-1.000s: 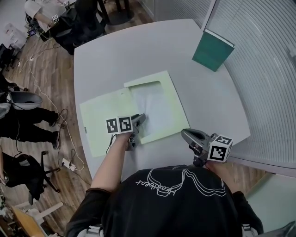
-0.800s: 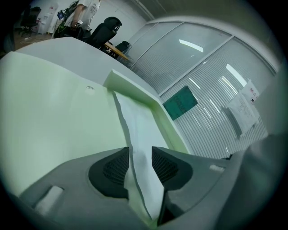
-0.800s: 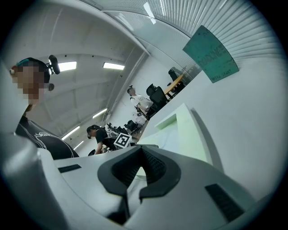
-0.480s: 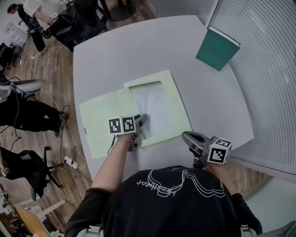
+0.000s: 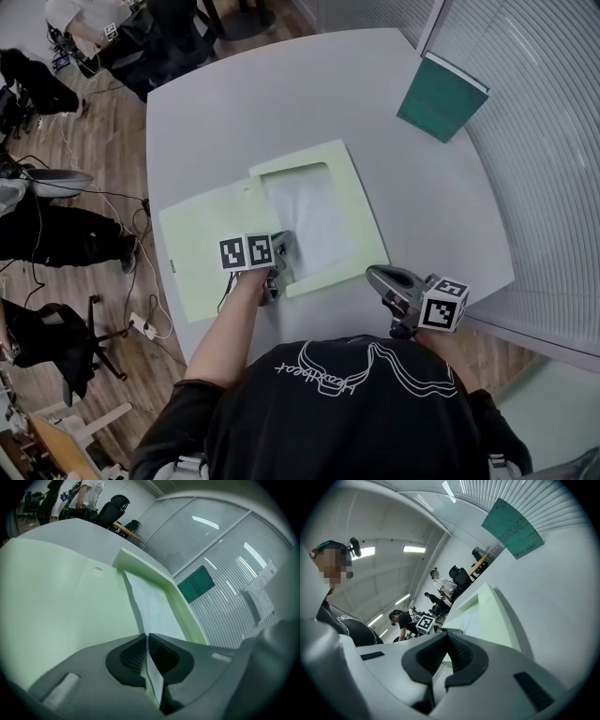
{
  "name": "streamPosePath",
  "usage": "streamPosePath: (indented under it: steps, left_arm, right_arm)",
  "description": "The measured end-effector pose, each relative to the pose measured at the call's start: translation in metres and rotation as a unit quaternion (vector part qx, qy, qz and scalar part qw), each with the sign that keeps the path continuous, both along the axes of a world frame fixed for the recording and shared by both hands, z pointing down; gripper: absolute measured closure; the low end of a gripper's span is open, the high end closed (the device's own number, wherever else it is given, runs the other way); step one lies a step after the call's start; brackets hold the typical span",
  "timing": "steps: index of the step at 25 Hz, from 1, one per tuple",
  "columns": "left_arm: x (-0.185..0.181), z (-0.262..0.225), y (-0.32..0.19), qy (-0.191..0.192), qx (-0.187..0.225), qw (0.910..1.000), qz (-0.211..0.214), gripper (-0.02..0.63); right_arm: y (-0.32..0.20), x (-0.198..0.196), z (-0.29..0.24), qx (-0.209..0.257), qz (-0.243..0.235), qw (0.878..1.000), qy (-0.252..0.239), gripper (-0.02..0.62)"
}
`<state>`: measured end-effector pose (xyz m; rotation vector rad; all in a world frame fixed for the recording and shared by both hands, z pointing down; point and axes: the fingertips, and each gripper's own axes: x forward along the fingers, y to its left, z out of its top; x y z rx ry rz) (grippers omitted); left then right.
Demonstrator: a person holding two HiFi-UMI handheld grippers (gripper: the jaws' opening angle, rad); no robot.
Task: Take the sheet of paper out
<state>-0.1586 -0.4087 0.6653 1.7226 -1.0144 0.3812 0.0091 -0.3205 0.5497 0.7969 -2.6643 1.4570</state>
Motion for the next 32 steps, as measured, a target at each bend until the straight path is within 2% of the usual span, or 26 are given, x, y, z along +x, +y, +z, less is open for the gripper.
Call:
streamPosePath:
  steps: [10, 14, 25, 32]
  left_arm:
    - [-0.012, 0.000, 0.006, 0.018, -0.012, 0.9998, -0.005, 0.592]
    - [-0.016, -0.001, 0.009, 0.021, -0.017, 0.9996, -0.011, 0.592]
    - [-0.050, 0.001, 0.024, 0.009, -0.010, 0.9991, -0.040, 0.592]
    - [-0.062, -0.009, 0.026, -0.025, 0.008, 0.9983, -0.052, 0.592]
  right_arm:
    - [0.001, -0.007, -0.008, 0.009, -0.005, 1.000, -0.006, 0.586]
    - [0.008, -0.008, -0.007, -0.010, -0.008, 1.000, -0.012, 0.586]
    - [0.013, -0.022, -0.013, 0.006, -0.028, 1.000, -0.009, 0.586]
    - [0.012, -0.018, -0.022, 0.009, -0.040, 0.999, 0.003, 0.586]
